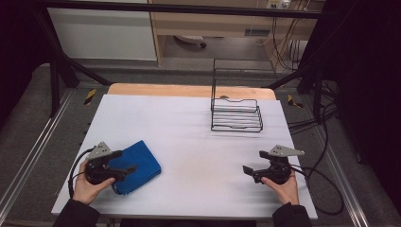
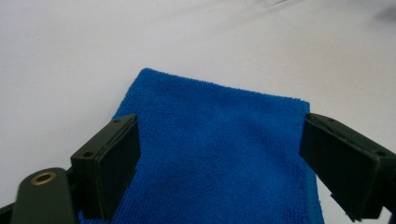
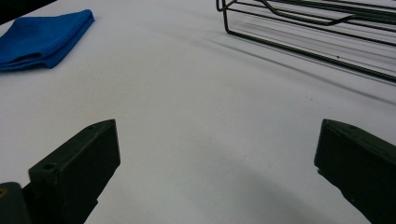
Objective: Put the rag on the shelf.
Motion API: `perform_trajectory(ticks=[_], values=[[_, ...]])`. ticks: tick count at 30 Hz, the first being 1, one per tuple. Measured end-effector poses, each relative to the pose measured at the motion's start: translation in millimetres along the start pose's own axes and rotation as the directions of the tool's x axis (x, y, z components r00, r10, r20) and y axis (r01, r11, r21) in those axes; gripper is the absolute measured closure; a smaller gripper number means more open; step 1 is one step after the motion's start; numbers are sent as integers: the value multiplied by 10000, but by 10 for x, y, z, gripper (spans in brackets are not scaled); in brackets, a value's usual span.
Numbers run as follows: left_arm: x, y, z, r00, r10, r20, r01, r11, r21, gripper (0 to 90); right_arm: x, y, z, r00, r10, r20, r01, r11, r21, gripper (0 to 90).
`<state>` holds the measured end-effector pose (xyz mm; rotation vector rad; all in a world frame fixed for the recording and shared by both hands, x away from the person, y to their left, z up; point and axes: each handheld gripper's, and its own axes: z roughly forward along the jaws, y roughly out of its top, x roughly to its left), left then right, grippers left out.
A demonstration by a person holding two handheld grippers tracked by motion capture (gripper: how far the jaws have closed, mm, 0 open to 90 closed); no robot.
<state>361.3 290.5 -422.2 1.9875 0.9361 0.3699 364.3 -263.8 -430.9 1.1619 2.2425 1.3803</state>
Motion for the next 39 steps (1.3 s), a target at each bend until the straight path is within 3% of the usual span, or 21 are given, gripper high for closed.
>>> perform_trajectory(ticks=[14,20,27,35,39], values=[[-134,61,72,9993,301,210,-306,9993,225,126,4,-2,17,9999,-47,109,45,9999,127,10],[-260,132,145,9986,350,403,-363,9988,321,121,10,1,24,10000,-57,73,56,9999,146,10],[-432,238,291,9967,614,524,-655,9946,800,130,11,1,21,9999,-73,112,71,9998,181,10],[-611,308,475,9942,862,639,-941,9867,1328,207,10,0,28,9999,-93,117,91,9998,198,11],[-618,249,511,9949,716,711,-820,9843,1566,333,10,-1,41,9999,-108,112,105,9997,224,12]])
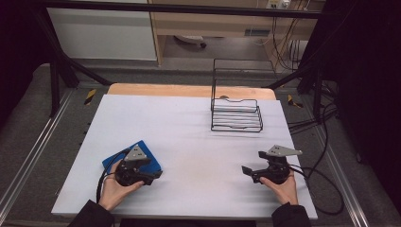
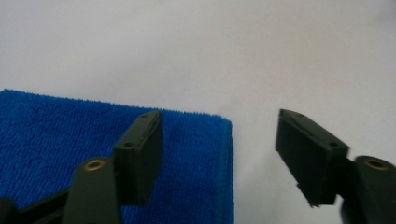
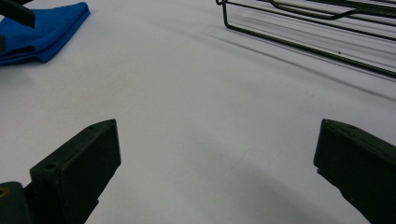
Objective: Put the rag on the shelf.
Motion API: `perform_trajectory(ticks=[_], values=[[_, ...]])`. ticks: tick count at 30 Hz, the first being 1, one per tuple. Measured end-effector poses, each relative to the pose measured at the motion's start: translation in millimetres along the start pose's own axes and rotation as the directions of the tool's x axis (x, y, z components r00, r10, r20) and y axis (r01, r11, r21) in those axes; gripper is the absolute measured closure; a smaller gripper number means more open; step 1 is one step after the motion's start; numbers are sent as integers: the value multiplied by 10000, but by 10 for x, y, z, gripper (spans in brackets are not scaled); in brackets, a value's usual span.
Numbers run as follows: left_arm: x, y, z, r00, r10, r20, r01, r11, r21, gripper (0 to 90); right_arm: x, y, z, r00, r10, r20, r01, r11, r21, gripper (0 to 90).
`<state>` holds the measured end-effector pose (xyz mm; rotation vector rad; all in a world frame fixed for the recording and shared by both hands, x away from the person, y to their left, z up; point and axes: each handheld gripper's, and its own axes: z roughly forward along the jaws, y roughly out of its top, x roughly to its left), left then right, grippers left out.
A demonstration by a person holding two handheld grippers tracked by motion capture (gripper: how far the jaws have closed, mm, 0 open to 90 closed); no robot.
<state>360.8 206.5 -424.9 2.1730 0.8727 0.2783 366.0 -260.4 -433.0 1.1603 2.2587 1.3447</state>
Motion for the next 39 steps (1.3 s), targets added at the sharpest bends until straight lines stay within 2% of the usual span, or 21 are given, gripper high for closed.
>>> perform_trajectory(ticks=[2,3,4,5,6,12,20,22,24,25,26,28,33,34,35,36,39], values=[[-9,-11,9,9997,159,-202,-155,9996,232,395,3,-2,5,10000,-5,-7,5,10000,64,12],[-17,-14,13,9995,189,-237,-181,9994,305,395,3,-2,5,10000,-5,-7,5,10000,64,12],[-22,-18,17,9995,227,-217,-219,9991,362,459,2,-3,9,10000,-31,2,31,10000,64,13],[-32,-22,24,9995,234,-217,-225,9989,410,459,2,-3,9,10000,-31,2,31,10000,64,13],[-39,-25,31,9991,324,-263,-311,9983,495,520,4,-5,12,10000,-26,0,26,10000,73,14],[-52,-55,130,9976,530,-446,-483,9938,997,589,14,-12,27,10000,-36,-43,37,9998,194,15],[-72,-61,178,9946,623,-830,-529,9924,1111,639,16,-14,34,10000,-20,-40,21,9997,226,17],[-74,-56,179,9935,646,-940,-535,9917,1168,672,16,-14,36,10000,-21,-44,22,9997,232,19],[-68,-47,179,9924,637,-1051,-507,9912,1220,752,13,-13,37,10000,-53,-37,54,9997,232,20],[-58,-44,179,9930,525,-1060,-397,9921,1193,752,13,-13,37,10000,-53,-37,54,9997,232,20],[-45,-43,178,9937,418,-1040,-296,9928,1156,804,13,-13,39,10000,-37,-56,38,9997,243,22],[-15,-38,173,9953,237,-944,-128,9933,1146,830,12,-15,40,10000,-71,-61,73,9996,275,24],[33,-27,145,9975,-95,-699,162,9952,968,845,12,-14,43,9999,-76,-104,79,9996,282,27],[44,-16,112,9980,-302,-557,343,9966,746,849,15,-13,43,9999,-28,-125,32,9995,306,27],[44,-16,112,9980,-302,-557,343,9966,746,850,15,-13,44,9999,-31,-131,35,9996,296,28],[51,-1,69,9980,-455,-428,478,9974,531,852,16,-13,44,9999,-20,-133,24,9996,284,28],[49,15,28,9981,-537,-309,546,9981,296,854,15,-12,43,9999,-17,-163,22,9996,283,29]])
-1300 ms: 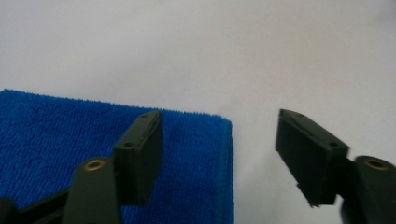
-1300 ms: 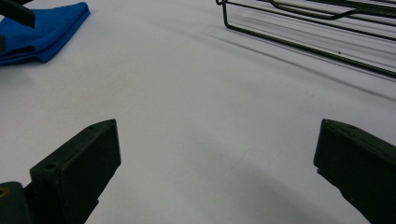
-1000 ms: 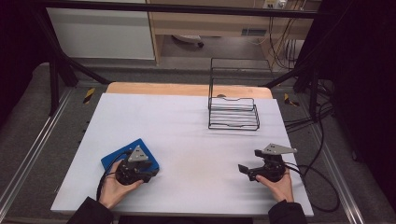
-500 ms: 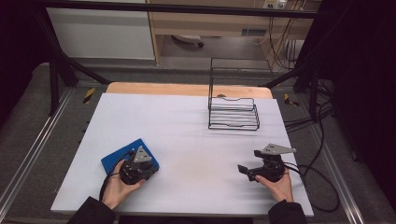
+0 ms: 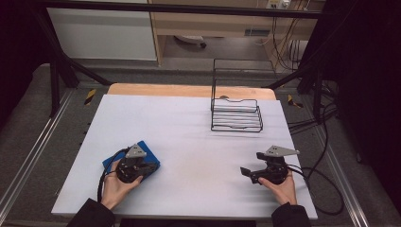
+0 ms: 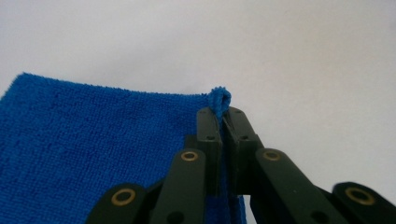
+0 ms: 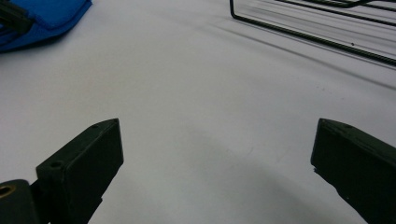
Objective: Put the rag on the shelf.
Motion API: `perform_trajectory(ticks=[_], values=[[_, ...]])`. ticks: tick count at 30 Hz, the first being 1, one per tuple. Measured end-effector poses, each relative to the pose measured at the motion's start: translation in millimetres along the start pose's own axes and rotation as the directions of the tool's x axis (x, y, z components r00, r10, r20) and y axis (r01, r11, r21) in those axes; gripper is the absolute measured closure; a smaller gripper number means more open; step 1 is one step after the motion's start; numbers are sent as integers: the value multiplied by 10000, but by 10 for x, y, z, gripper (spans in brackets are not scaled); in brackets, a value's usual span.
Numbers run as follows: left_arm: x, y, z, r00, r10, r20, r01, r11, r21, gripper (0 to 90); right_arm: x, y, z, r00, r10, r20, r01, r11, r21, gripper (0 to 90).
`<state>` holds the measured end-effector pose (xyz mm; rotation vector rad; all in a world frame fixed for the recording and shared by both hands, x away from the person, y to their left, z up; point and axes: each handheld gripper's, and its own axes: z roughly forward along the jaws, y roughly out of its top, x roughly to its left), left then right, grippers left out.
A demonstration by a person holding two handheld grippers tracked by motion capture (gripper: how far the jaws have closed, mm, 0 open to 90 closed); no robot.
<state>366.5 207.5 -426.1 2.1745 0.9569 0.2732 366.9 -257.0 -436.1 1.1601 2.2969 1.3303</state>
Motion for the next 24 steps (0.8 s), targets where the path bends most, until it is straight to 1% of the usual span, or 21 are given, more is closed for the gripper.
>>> perform_trajectory(ticks=[3,6,7,9,11,12,13,14,15,16,20,21,24], values=[[-29,29,-47,9999,-12,110,15,9996,-266,855,-1,1,-1,10000,-9,-10,9,10000,1,30],[-68,60,-83,9997,75,247,-63,9988,-489,855,-3,2,0,10000,-15,-17,15,10000,-5,30],[-68,60,-83,9997,75,247,-63,9988,-489,856,-3,2,0,10000,-15,-17,15,10000,-5,30],[-102,80,-98,9988,123,473,-95,9981,-604,856,-2,3,-2,10000,6,-38,-6,10000,-6,31],[-120,90,-104,9986,187,495,-154,9978,-652,856,-2,4,-3,10000,9,-47,-9,10000,-13,31],[-137,101,-111,9981,212,583,-172,9975,-685,856,-4,3,-3,10000,-9,-42,9,10000,-29,32],[-183,125,-116,9965,244,795,-180,9966,-801,856,-1,4,-2,10000,29,-48,-29,10000,-32,32],[-183,125,-116,9965,244,795,-180,9966,-801,855,-2,4,-3,10000,14,-54,-14,10000,-32,32],[-244,158,-109,9950,432,901,-358,9959,-829,856,-1,4,-4,10000,31,-52,-32,10000,-36,32],[-244,158,-109,9950,432,901,-358,9959,-829,855,0,5,-3,10000,52,-54,-52,10000,-46,32],[-371,248,-60,9922,631,1073,-544,9952,-817,855,3,7,-6,9999,108,-55,-109,9999,-91,33],[-397,280,-41,9915,662,1122,-573,9951,-812,855,3,7,-6,9999,108,-55,-109,9999,-91,33],[-480,385,40,9886,593,1387,-482,9954,-825,855,1,7,-8,10000,87,-49,-88,9999,-140,33]])
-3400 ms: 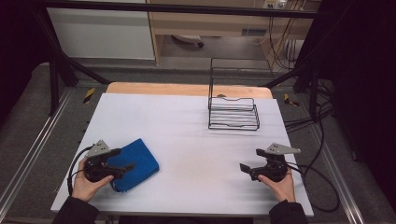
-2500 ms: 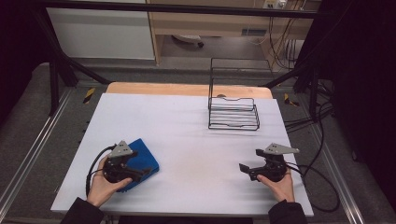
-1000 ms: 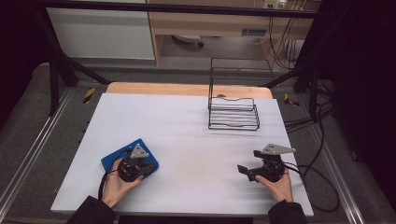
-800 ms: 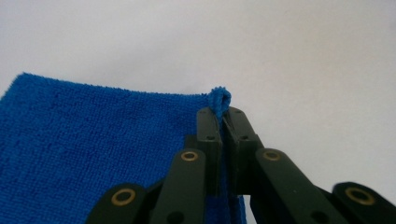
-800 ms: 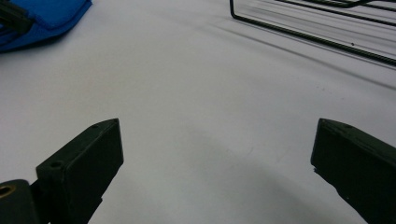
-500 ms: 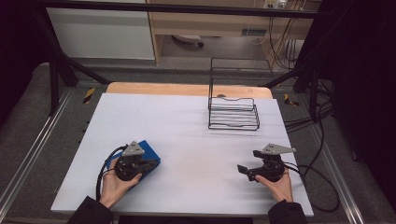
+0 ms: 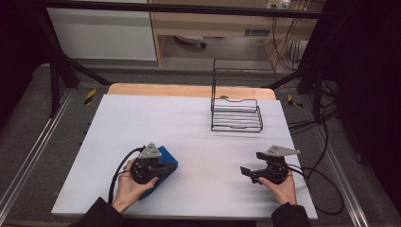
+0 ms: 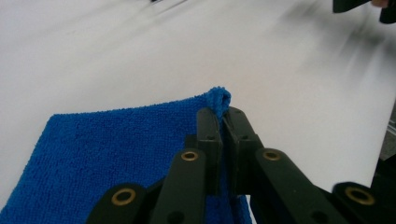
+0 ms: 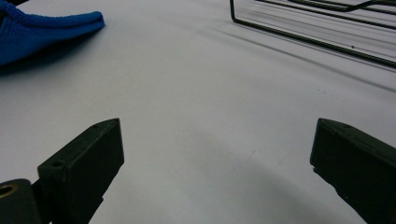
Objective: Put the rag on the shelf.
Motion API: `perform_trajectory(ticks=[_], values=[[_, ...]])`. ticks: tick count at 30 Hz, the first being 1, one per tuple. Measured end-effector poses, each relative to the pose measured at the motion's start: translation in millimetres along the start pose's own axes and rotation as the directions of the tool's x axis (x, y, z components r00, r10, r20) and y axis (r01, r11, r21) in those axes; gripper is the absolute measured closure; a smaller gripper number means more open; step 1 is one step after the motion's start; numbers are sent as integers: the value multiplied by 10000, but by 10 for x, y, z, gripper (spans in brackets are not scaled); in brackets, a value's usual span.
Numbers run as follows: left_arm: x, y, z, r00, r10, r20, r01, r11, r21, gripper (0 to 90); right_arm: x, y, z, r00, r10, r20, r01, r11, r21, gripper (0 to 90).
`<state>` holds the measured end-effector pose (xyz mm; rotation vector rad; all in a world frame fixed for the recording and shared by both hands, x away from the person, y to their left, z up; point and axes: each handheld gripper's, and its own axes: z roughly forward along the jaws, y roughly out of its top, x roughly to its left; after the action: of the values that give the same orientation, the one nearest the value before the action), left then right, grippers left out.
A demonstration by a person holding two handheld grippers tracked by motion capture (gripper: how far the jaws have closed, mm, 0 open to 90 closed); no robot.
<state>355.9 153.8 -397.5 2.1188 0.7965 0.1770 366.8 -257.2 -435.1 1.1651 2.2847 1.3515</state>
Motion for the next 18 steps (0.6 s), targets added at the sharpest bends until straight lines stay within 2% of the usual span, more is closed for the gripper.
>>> perform_trajectory(ticks=[9,13,15,18], values=[[-212,246,401,9995,198,255,-206,9993,323,852,-1,3,-14,10000,-18,-6,18,10000,-44,36],[-263,221,550,9982,530,276,-555,9931,1034,845,1,3,-15,10000,-29,12,29,10000,-53,38],[-269,185,602,9970,629,440,-683,9887,1335,842,2,4,-15,10000,-47,20,47,10000,-52,39],[-265,152,628,9954,759,587,-840,9848,1517,821,9,9,-11,10000,-88,46,88,9999,-67,42]])
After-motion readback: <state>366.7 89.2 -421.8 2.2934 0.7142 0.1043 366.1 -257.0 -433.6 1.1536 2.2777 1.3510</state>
